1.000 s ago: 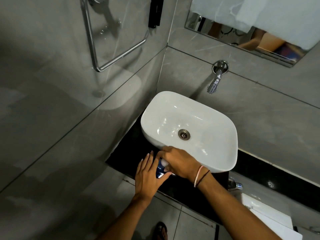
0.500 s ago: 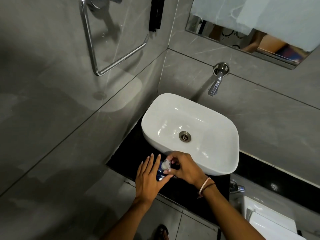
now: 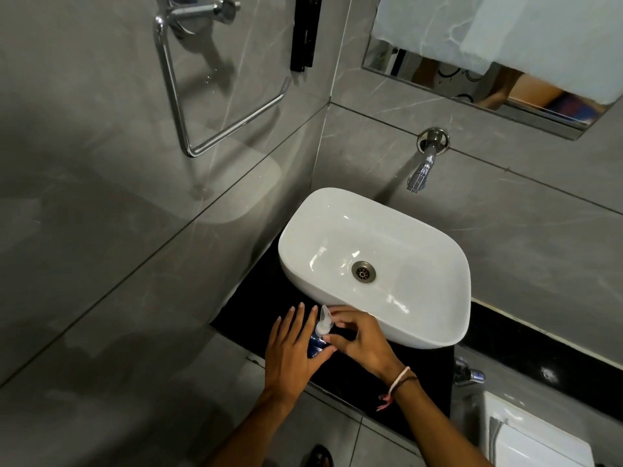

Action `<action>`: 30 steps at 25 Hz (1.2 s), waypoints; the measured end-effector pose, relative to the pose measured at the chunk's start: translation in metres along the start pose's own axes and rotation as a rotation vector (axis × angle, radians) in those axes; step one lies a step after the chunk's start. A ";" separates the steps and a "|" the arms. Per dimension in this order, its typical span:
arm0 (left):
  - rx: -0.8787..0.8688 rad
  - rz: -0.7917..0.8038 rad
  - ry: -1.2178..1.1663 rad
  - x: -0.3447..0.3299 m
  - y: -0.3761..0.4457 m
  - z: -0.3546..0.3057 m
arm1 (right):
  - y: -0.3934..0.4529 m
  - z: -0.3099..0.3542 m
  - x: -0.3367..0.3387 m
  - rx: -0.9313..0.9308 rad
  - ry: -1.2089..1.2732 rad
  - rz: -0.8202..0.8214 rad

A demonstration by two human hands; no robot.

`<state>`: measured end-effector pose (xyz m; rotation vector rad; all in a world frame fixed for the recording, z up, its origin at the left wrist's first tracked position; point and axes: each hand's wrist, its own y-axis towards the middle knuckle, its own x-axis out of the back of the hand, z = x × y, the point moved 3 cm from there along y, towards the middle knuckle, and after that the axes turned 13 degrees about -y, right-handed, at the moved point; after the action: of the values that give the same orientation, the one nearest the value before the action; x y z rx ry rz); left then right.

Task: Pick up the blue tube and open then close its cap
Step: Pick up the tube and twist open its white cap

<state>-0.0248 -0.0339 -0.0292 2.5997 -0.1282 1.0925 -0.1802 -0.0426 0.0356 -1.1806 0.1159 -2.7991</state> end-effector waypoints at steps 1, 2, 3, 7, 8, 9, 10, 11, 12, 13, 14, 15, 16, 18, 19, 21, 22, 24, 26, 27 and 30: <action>0.002 -0.001 -0.011 -0.001 -0.001 0.001 | 0.001 -0.001 -0.001 -0.012 -0.005 -0.027; 0.000 -0.001 -0.019 -0.001 -0.001 0.002 | 0.001 -0.003 -0.001 -0.025 -0.014 -0.052; -0.005 0.001 -0.025 -0.002 -0.001 0.003 | 0.001 -0.004 -0.001 -0.029 -0.012 -0.060; -0.011 -0.011 -0.091 -0.006 -0.001 0.004 | 0.002 -0.006 -0.006 -0.001 0.053 0.012; -0.006 -0.020 -0.119 -0.006 -0.001 0.004 | 0.003 -0.008 -0.008 -0.011 0.081 -0.014; -0.003 -0.025 -0.141 -0.007 -0.001 0.005 | 0.003 -0.010 -0.009 -0.031 0.104 -0.055; -0.003 -0.026 -0.158 -0.008 -0.001 0.007 | 0.002 -0.012 -0.011 -0.043 0.122 -0.082; -0.002 -0.022 -0.169 -0.009 -0.001 0.008 | 0.000 -0.013 -0.013 -0.037 0.134 -0.089; 0.003 -0.016 -0.174 -0.010 -0.002 0.009 | -0.001 -0.013 -0.015 -0.016 0.137 -0.078; 0.010 -0.012 -0.175 -0.010 -0.002 0.010 | -0.002 -0.015 -0.019 0.001 0.147 -0.062; 0.015 -0.009 -0.175 -0.010 -0.002 0.010 | -0.002 -0.016 -0.022 0.004 0.163 -0.065; 0.016 -0.008 -0.174 -0.010 -0.002 0.011 | -0.001 -0.017 -0.023 -0.003 0.190 -0.087; 0.016 -0.007 -0.172 -0.010 -0.003 0.011 | 0.000 -0.019 -0.023 -0.014 0.209 -0.120; 0.025 -0.005 -0.166 -0.010 -0.003 0.011 | 0.002 -0.022 -0.024 -0.021 0.233 -0.127; 0.028 -0.005 -0.165 -0.010 -0.002 0.011 | 0.002 -0.021 -0.024 -0.011 0.239 -0.108; 0.036 -0.005 -0.166 -0.010 -0.002 0.011 | 0.003 -0.019 -0.024 0.014 0.234 -0.067; 0.040 -0.005 -0.167 -0.011 -0.002 0.011 | 0.004 -0.019 -0.025 0.027 0.227 -0.077; 0.036 -0.015 -0.166 -0.011 -0.002 0.010 | 0.003 -0.015 -0.025 0.028 0.220 -0.153; 0.027 -0.015 -0.164 -0.011 -0.001 0.011 | 0.001 -0.016 -0.027 0.004 0.234 -0.190; 0.021 -0.013 -0.166 -0.012 -0.001 0.011 | 0.000 -0.018 -0.027 0.009 0.230 -0.174; 0.027 -0.002 -0.169 -0.013 -0.001 0.012 | 0.000 -0.020 -0.030 0.038 0.195 -0.095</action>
<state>-0.0251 -0.0373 -0.0463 2.7132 -0.1506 0.8783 -0.1735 -0.0382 0.0005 -0.9262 0.0213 -2.9802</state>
